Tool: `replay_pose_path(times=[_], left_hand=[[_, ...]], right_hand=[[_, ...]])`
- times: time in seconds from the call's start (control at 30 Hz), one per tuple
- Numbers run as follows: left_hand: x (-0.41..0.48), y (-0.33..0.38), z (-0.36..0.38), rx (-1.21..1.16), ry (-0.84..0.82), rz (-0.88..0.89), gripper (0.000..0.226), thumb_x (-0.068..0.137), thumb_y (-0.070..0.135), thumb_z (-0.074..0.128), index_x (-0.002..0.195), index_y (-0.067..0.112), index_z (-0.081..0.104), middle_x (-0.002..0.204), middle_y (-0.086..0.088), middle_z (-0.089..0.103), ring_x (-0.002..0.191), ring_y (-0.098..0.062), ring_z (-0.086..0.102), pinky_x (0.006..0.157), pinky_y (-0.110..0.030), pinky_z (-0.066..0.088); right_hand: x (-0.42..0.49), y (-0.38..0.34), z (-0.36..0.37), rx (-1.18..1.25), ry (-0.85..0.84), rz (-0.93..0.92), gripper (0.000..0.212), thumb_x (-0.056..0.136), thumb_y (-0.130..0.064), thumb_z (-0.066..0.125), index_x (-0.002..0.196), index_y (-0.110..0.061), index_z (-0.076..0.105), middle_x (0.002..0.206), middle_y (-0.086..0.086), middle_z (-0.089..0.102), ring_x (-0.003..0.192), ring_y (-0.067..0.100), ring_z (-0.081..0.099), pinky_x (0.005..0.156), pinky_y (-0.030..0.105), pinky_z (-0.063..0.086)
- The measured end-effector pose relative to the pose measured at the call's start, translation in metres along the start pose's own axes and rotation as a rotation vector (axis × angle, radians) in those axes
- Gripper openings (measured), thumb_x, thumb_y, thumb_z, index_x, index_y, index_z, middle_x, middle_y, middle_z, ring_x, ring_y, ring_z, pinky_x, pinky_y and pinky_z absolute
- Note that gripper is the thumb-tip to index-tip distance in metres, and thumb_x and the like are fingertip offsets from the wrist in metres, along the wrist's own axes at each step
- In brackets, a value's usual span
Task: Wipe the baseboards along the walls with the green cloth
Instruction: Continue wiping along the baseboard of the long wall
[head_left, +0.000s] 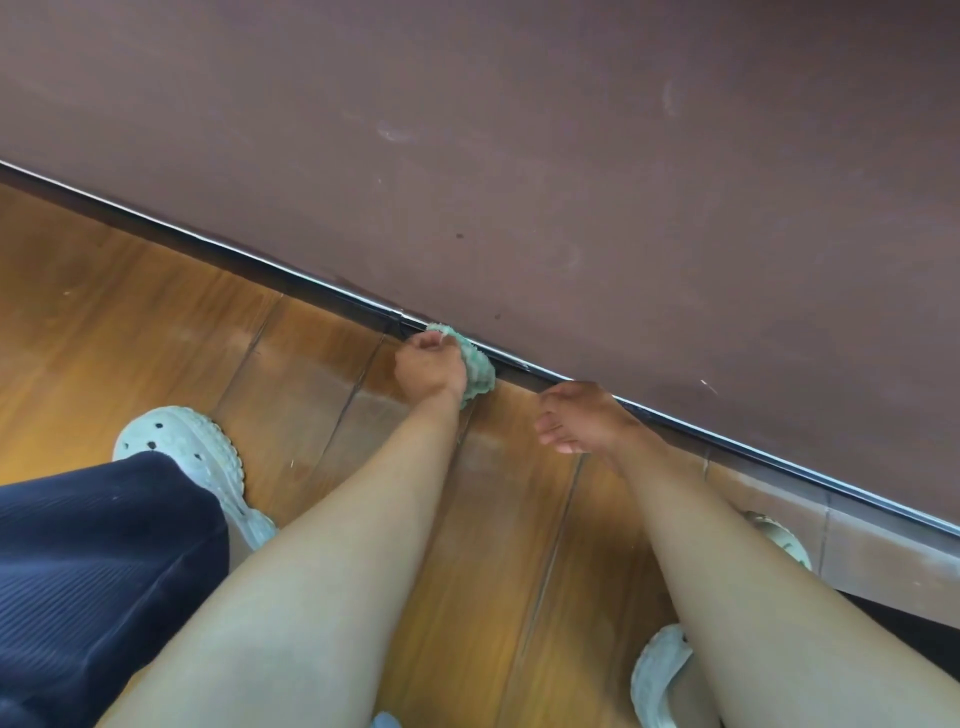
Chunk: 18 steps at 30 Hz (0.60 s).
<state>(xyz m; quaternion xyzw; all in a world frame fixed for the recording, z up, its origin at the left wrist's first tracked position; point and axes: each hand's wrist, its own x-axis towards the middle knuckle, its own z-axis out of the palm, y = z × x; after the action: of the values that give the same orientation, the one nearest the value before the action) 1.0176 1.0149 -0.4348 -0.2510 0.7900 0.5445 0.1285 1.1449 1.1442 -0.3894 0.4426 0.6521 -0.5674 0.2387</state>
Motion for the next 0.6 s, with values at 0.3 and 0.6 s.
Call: replay_pose_path(times=[0.3, 0.6], left_hand=[[-0.011, -0.005, 0.001, -0.047, -0.147, 0.019, 0.027, 0.091, 0.005, 0.068, 0.074, 0.021, 0.054, 0.095, -0.009, 0.065, 0.092, -0.022, 0.063, 0.082, -0.023, 0.051], [-0.016, 0.003, -0.014, -0.222, -0.293, -0.337, 0.011, 0.082, 0.01, 0.073, 0.08, 0.014, 0.063, 0.086, -0.006, 0.068, 0.071, -0.02, 0.066, 0.069, -0.032, 0.058]], right_hand=[[-0.005, -0.006, 0.01, -0.039, -0.028, -0.021, 0.017, 0.099, -0.029, 0.053, 0.109, -0.021, 0.064, 0.095, 0.006, 0.073, 0.077, 0.017, 0.069, 0.07, 0.026, 0.054], [-0.007, 0.001, 0.003, -0.042, -0.014, 0.007, 0.017, 0.1, -0.03, 0.053, 0.109, -0.02, 0.063, 0.09, 0.005, 0.071, 0.079, 0.019, 0.069, 0.072, 0.027, 0.053]])
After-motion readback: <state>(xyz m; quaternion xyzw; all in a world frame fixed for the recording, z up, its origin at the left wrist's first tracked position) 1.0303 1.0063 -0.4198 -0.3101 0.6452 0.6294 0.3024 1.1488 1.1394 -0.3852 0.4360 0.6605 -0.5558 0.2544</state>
